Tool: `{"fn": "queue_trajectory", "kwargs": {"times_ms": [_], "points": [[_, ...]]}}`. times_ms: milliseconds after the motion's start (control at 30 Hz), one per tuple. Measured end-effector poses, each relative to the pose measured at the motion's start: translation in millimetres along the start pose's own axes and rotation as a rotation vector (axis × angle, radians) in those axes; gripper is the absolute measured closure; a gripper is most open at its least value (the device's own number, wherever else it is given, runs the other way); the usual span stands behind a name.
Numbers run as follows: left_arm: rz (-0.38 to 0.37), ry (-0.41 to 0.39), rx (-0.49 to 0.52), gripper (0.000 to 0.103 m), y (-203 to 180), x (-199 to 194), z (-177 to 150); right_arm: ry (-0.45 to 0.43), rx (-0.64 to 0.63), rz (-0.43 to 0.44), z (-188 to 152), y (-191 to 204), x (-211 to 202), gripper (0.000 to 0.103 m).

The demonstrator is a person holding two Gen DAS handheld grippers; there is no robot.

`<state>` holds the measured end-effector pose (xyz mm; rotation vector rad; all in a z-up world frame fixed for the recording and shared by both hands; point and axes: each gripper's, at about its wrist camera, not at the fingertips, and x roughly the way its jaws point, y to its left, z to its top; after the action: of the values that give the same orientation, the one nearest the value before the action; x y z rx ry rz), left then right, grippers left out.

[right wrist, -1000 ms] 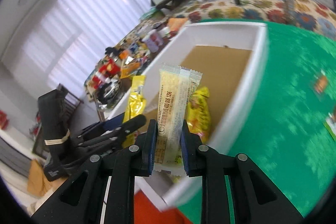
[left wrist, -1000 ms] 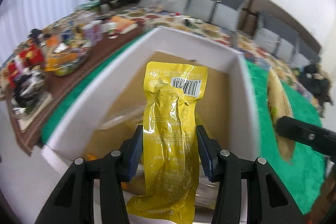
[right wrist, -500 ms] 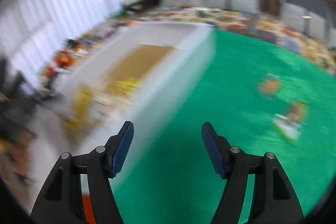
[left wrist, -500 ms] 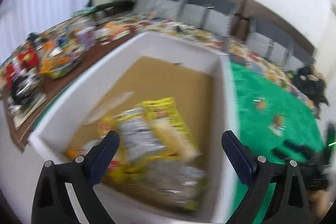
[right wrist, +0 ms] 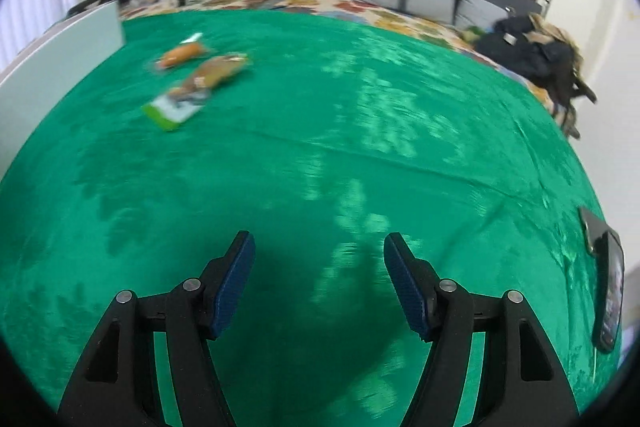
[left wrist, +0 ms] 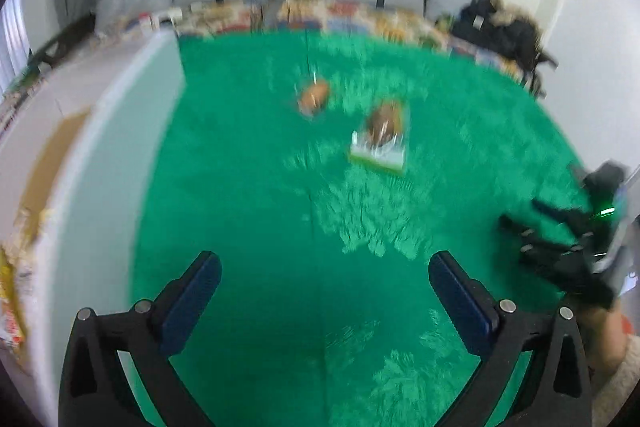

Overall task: Organize snacks
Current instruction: 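Withdraw both tools from the box back to the bedspread, then grasp the small clear sausage packet with the left tool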

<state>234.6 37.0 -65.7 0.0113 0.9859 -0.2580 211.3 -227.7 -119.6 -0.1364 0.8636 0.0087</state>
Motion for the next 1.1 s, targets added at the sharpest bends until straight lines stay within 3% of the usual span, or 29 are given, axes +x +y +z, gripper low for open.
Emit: {"fn": "queue_trajectory", "kwargs": {"times_ms": [133,300,533,833,1033,1100], "points": [[0.034,0.069,0.01,0.0,-7,49,-1,0.003,0.021,0.012,-3,-8,4,0.032],[0.068,0.099,-0.003,0.0,0,77,-9,0.027,0.086,0.052,-6,-17,9,0.022],[0.112,0.057,0.02,0.0,0,82,-15,0.033,0.106,0.053,-9,-22,9,0.018],[0.085,0.016,0.068,0.0,1,80,-17,0.033,0.106,0.053,-9,-22,9,0.018],[0.055,0.107,0.097,0.0,8,81,-8,0.033,0.106,0.054,-10,-23,9,0.018],[0.023,0.103,0.088,0.0,18,77,3,0.033,0.106,0.053,-9,-22,9,0.018]]}}
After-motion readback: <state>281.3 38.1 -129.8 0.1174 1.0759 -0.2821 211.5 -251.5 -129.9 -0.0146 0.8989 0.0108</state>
